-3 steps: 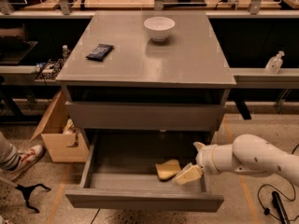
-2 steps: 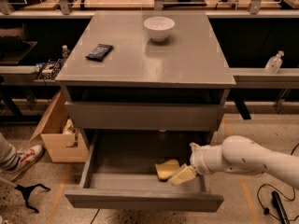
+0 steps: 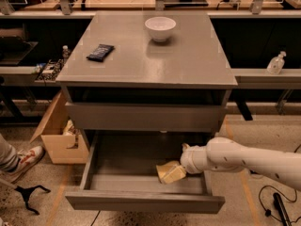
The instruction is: Pick sponge from middle drawer and place on counter
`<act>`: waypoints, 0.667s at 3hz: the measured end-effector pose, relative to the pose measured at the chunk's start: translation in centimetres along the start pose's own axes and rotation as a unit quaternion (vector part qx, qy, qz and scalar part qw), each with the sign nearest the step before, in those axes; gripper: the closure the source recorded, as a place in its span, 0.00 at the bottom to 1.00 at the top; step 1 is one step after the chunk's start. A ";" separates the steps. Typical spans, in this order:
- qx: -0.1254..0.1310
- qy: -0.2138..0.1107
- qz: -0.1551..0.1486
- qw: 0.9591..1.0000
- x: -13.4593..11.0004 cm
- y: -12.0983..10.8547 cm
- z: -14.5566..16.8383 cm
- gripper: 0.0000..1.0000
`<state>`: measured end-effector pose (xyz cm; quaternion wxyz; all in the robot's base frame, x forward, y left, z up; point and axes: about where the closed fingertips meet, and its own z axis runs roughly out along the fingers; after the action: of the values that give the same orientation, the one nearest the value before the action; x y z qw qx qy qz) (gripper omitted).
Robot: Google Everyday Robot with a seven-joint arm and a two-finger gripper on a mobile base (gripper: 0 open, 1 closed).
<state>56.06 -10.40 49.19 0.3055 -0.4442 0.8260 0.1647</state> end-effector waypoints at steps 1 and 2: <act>-0.005 0.004 0.003 1.000 0.9 -0.8 3.4 0.00; -0.010 0.006 0.015 1.000 2.2 -1.4 5.4 0.00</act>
Offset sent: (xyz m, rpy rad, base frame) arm 0.0311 0.0028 -0.0805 0.0170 0.0565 -0.0281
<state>58.24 -9.68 43.67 0.2933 -0.4358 0.8328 0.1747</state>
